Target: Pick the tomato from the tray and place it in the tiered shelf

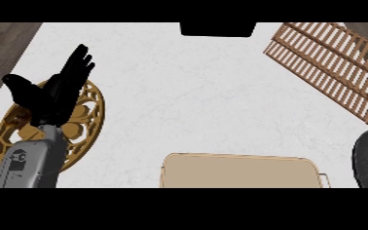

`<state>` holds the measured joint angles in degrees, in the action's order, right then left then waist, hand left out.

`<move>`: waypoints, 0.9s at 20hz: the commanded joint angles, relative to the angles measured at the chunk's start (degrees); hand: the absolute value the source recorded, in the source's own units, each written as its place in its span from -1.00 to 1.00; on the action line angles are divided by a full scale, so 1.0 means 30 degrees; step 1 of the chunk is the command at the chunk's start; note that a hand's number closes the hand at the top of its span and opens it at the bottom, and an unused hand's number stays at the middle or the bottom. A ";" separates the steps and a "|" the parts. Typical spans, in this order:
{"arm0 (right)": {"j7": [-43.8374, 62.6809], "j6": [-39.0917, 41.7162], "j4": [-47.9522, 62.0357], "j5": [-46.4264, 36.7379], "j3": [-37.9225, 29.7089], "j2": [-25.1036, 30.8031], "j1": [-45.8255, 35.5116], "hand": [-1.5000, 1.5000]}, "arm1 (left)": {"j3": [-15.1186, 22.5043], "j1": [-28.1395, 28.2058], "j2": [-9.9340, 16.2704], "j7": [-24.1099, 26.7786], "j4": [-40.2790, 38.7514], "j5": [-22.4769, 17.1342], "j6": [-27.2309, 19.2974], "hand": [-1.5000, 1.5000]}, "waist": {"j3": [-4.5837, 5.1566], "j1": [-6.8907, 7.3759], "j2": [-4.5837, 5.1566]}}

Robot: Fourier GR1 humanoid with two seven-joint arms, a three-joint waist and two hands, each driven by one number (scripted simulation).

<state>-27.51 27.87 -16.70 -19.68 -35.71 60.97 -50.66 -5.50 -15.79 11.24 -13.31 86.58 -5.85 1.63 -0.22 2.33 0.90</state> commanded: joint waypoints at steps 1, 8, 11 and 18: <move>0.0502 0.2870 0.1484 0.0413 -0.0462 0.2127 -0.0174 -1.00 | 0.0074 0.0120 -0.0105 0.0187 -0.0071 -0.0002 0.0090 0.00 | -0.0033 0.0064 0.0117; -0.1501 0.5515 0.2179 0.1150 -0.1246 0.3992 0.1534 -1.00 | 0.0051 0.0252 -0.0330 0.0432 -0.0096 0.0362 -0.0420 0.00 | -0.0112 -0.0325 0.0102; -0.2182 0.6592 0.1858 0.1398 -0.1291 0.4233 0.2013 -1.00 | 0.0025 0.0070 -0.0261 0.0189 -0.0092 0.0205 -0.0285 0.00 | -0.0152 -0.0480 0.0082; -0.4804 0.7059 0.0142 0.1412 -0.0679 0.3903 0.3732 -1.00 | -0.0602 0.0081 0.0286 0.0021 -0.0233 -0.0068 -0.0131 0.00 | -0.0183 -0.0755 -0.0004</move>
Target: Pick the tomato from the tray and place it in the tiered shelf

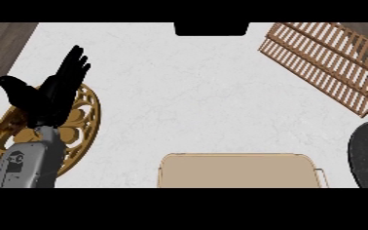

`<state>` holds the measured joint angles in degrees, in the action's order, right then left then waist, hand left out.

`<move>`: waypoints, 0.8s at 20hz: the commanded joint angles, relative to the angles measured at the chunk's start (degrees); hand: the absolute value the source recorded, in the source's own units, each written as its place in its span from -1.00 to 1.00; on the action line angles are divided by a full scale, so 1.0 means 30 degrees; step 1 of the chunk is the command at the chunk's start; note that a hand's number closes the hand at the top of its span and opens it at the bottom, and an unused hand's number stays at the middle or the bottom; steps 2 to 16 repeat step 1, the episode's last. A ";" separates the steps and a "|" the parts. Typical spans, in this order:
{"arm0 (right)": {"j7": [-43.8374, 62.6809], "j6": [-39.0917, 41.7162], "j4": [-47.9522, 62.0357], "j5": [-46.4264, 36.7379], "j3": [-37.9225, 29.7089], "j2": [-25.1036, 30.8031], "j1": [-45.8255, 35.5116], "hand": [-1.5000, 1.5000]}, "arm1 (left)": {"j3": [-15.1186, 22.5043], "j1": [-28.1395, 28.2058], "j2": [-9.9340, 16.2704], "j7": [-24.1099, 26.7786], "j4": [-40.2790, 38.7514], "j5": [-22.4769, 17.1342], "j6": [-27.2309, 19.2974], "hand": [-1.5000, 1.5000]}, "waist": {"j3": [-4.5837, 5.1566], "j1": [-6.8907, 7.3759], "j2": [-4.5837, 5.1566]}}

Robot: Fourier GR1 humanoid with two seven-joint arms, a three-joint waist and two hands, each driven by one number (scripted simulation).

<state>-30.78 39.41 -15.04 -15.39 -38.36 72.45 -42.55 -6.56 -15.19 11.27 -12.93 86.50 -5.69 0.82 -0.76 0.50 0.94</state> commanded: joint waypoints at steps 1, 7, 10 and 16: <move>-0.3988 0.2984 -0.0715 -0.0044 0.0375 -0.0222 0.1074 -1.00 | -0.0187 -0.0282 0.0052 0.0117 -0.0223 -0.0037 -0.0061 0.00 | -0.0014 -0.0100 0.0020; -0.3988 0.2984 -0.0715 -0.0044 0.0375 -0.0222 0.1074 -1.00 | -0.0187 -0.0282 0.0052 0.0117 -0.0223 -0.0037 -0.0061 0.00 | -0.0014 -0.0100 0.0020; -0.3988 0.2984 -0.0715 -0.0044 0.0375 -0.0222 0.1074 -1.00 | -0.0187 -0.0282 0.0052 0.0117 -0.0223 -0.0037 -0.0061 0.00 | -0.0014 -0.0100 0.0020; -0.3988 0.2984 -0.0715 -0.0044 0.0375 -0.0222 0.1074 -1.00 | -0.0187 -0.0282 0.0052 0.0117 -0.0223 -0.0037 -0.0061 0.00 | -0.0014 -0.0100 0.0020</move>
